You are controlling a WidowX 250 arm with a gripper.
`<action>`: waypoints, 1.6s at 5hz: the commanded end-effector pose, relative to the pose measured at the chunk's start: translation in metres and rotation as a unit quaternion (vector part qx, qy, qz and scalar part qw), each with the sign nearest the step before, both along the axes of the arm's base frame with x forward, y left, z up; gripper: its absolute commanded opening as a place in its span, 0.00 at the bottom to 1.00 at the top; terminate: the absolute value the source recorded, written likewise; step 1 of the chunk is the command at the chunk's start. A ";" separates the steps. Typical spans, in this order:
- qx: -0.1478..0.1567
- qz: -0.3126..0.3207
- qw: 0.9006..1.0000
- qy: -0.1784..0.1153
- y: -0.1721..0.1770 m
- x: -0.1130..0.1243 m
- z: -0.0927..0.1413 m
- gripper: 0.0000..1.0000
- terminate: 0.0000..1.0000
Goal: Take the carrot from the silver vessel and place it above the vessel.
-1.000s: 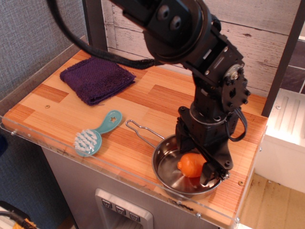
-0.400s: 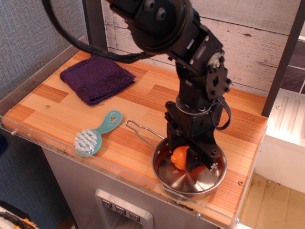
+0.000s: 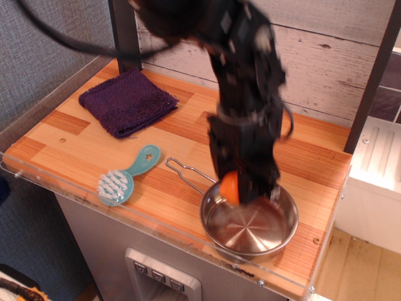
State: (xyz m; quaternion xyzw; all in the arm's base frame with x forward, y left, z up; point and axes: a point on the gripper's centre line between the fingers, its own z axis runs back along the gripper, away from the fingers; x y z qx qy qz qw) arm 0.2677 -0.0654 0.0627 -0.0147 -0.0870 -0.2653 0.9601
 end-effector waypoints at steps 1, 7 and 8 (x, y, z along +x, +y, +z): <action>-0.056 0.036 0.995 -0.072 0.030 0.030 0.062 0.00 0.00; 0.011 0.078 0.996 -0.050 0.044 0.096 -0.003 1.00 0.00; -0.022 0.091 0.993 -0.069 0.054 0.100 0.043 1.00 0.00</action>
